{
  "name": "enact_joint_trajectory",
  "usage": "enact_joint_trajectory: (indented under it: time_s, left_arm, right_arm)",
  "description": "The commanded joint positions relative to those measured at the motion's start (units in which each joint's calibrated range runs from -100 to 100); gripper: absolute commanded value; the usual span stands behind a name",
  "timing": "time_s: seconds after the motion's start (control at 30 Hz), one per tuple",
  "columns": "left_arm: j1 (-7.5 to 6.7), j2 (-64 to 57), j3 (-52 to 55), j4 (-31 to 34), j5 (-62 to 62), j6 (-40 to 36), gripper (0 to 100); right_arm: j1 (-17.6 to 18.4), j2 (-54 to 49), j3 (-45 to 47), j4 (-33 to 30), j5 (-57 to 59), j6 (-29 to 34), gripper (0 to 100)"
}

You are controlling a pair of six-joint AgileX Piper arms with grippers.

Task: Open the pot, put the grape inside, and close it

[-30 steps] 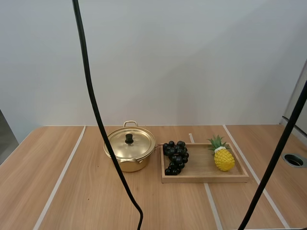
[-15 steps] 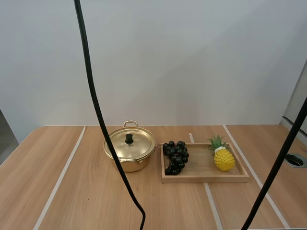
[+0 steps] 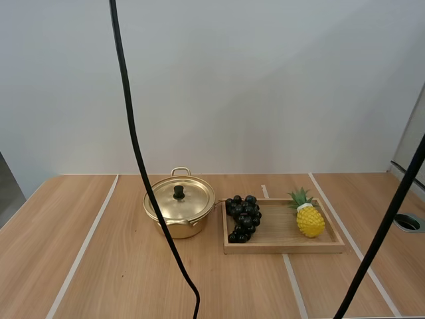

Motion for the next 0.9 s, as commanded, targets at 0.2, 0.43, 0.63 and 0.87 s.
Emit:
enact_joint_trajectory:
  time_s: [0.2, 0.43, 0.63, 0.87]
  left_arm:
    - [-0.13, 0.0, 16.5, -2.2, 0.0, 3.3, 100]
    - [-0.13, 0.0, 27.1, -7.3, 0.0, 6.5, 100]
    - [-0.13, 0.0, 35.7, -8.3, 0.0, 8.0, 100]
    - [-0.13, 0.0, 45.5, -9.6, -10.4, 10.6, 100]
  right_arm:
    - [-0.2, -0.7, -0.6, -0.3, 0.0, 0.2, 100]
    - [-0.2, -0.7, -0.6, -0.3, 0.0, 0.1, 100]
    - [-0.2, -0.7, -0.6, -0.3, 0.0, -0.3, 100]
    - [-0.2, -0.7, 2.6, -0.1, 0.0, -1.1, 100]
